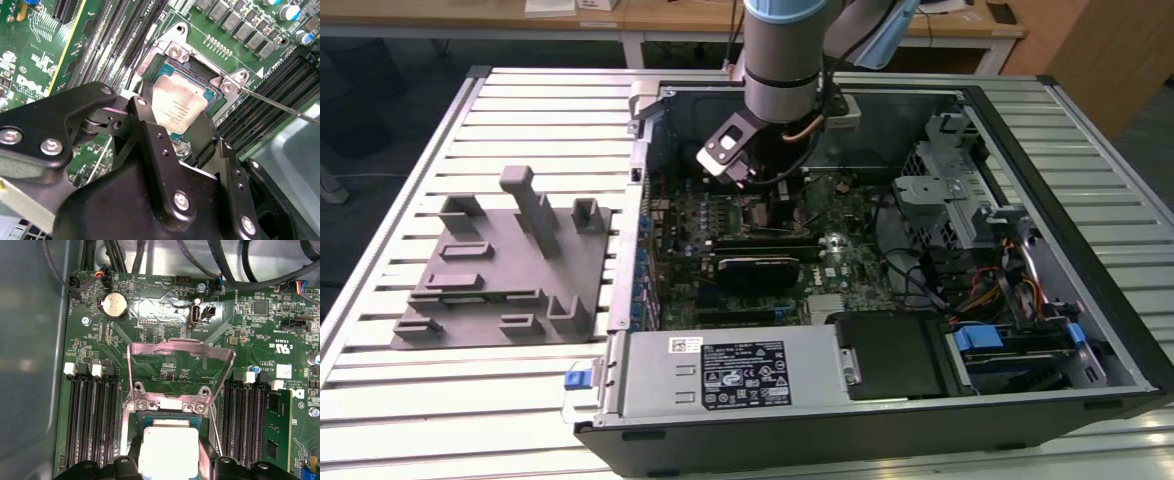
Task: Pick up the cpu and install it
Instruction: 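Place the cpu into insertion slot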
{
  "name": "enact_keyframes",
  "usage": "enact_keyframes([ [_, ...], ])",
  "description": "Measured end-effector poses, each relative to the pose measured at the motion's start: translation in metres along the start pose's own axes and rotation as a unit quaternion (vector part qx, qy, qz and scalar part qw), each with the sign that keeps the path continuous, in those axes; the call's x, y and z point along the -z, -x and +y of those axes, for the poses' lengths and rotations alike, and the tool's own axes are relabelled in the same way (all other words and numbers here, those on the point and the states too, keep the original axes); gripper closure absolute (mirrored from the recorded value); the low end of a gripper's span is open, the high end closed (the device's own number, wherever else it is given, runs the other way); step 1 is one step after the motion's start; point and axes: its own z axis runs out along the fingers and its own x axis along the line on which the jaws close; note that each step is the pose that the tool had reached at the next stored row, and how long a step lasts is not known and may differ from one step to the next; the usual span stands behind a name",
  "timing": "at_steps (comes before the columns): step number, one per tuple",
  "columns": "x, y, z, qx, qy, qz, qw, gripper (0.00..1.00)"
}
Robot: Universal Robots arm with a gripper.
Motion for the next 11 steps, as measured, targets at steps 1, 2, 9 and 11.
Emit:
enact_keyframes([
  [1, 0.0000, 0.0000, 0.0000, -0.003, 0.0000, 0.0001, 1.0000, 0.47],
  [2, 0.0000, 0.0000, 0.0000, -0.006, 0.0000, 0.0004, 1.0000, 0.47],
  [9, 0.0000, 0.0000, 0.0000, -0.011, -0.0001, 0.0018, 0.9999, 0.47],
  [11, 0.0000, 0.0000, 0.0000, -0.011, -0.0001, 0.0019, 0.9999, 0.47],
])
